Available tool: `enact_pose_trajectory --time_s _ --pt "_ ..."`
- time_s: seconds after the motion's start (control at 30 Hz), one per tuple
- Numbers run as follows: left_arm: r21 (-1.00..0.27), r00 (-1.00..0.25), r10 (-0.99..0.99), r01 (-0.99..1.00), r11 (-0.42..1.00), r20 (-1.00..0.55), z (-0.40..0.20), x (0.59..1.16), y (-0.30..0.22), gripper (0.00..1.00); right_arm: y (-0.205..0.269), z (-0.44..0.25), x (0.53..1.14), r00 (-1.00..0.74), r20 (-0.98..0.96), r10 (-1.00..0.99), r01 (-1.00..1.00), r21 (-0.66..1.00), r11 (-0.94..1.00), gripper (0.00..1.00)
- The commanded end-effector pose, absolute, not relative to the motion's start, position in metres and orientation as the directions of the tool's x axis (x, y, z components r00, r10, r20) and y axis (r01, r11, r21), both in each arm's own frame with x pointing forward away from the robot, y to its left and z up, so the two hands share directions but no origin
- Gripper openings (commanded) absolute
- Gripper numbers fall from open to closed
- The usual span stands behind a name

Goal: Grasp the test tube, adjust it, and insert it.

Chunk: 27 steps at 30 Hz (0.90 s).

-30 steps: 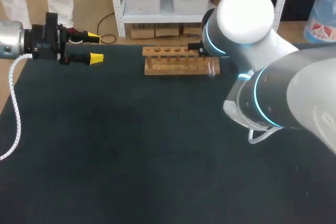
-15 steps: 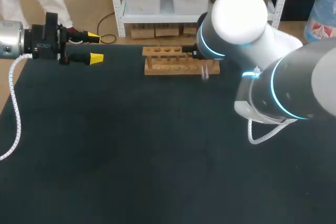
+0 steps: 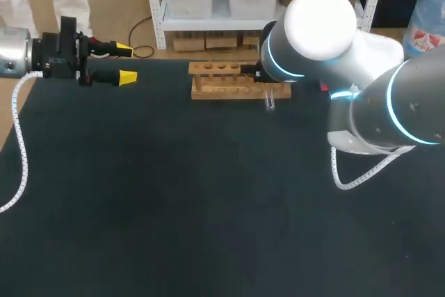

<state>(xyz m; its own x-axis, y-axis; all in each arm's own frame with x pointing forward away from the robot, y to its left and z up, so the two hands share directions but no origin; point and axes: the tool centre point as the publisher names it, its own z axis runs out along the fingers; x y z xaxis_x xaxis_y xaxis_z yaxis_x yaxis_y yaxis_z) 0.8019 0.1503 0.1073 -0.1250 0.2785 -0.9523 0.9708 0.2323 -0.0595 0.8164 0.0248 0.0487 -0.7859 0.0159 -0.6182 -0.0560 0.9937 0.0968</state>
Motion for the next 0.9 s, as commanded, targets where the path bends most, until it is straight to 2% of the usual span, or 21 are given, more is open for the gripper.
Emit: enact_pose_trajectory --time_s 0.03,0.9 --pt "-0.056 -0.121 0.276 0.971 0.232 -0.954 0.106 0.802 0.151 1.0 0.025 0.048 0.817 -0.797 -0.604 0.013 -0.059 0.1 0.993 0.0" --pt "-0.056 -0.121 0.276 0.971 0.232 -0.954 0.106 0.802 0.151 1.0 0.029 0.032 0.814 -0.835 -0.55 0.024 -0.075 0.156 0.985 0.0"
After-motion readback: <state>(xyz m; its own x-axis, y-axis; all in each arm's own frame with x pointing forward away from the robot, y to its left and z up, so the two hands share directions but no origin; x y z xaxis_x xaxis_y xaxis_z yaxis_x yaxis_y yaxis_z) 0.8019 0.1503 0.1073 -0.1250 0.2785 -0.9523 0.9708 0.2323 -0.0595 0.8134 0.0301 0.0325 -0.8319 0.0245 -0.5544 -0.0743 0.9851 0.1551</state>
